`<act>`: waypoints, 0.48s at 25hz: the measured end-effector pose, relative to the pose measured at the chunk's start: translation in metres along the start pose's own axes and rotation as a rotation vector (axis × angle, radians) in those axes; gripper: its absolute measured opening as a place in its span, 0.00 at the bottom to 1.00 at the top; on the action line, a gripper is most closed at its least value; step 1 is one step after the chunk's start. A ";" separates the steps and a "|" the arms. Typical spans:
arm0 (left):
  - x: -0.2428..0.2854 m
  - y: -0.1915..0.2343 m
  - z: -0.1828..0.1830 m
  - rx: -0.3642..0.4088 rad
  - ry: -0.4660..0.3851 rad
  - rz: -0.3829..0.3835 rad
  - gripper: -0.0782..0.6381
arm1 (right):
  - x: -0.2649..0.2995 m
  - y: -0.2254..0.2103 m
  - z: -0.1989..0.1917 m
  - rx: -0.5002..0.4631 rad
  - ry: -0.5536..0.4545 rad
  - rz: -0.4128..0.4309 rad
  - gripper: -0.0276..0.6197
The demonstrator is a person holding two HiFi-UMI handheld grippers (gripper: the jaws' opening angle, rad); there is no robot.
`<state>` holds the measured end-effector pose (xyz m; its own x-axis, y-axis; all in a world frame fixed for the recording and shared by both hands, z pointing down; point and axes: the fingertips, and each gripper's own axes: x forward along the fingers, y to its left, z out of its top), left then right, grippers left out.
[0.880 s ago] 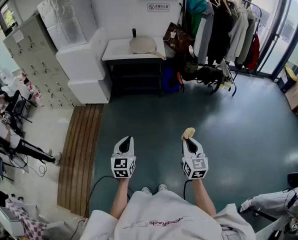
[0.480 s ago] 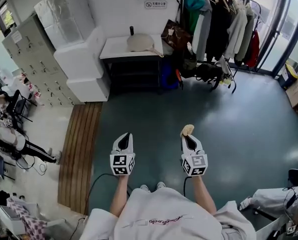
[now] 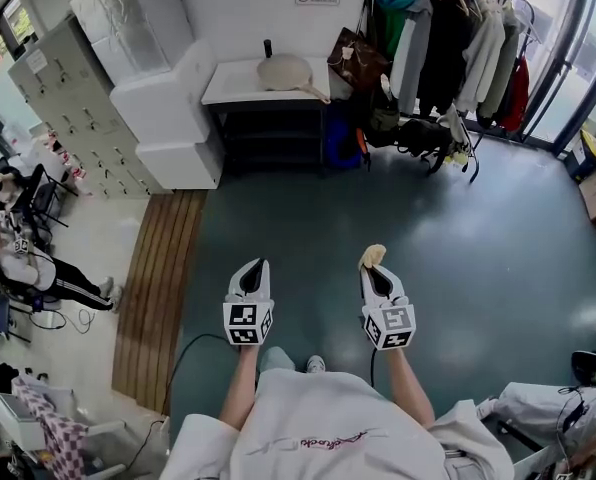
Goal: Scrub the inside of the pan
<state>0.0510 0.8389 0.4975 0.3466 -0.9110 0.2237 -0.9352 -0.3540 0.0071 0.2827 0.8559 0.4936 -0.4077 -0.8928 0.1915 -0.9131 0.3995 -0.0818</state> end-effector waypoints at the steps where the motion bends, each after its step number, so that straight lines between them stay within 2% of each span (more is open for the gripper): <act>1: 0.001 -0.001 -0.001 0.001 0.003 0.003 0.11 | 0.000 -0.001 -0.001 0.000 0.000 0.003 0.08; 12: 0.013 -0.002 0.007 0.040 0.019 -0.012 0.11 | -0.003 -0.016 -0.002 0.031 -0.012 -0.014 0.08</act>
<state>0.0578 0.8258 0.4933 0.3558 -0.9027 0.2420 -0.9273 -0.3732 -0.0286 0.2988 0.8526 0.4967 -0.3945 -0.9008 0.1814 -0.9184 0.3801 -0.1098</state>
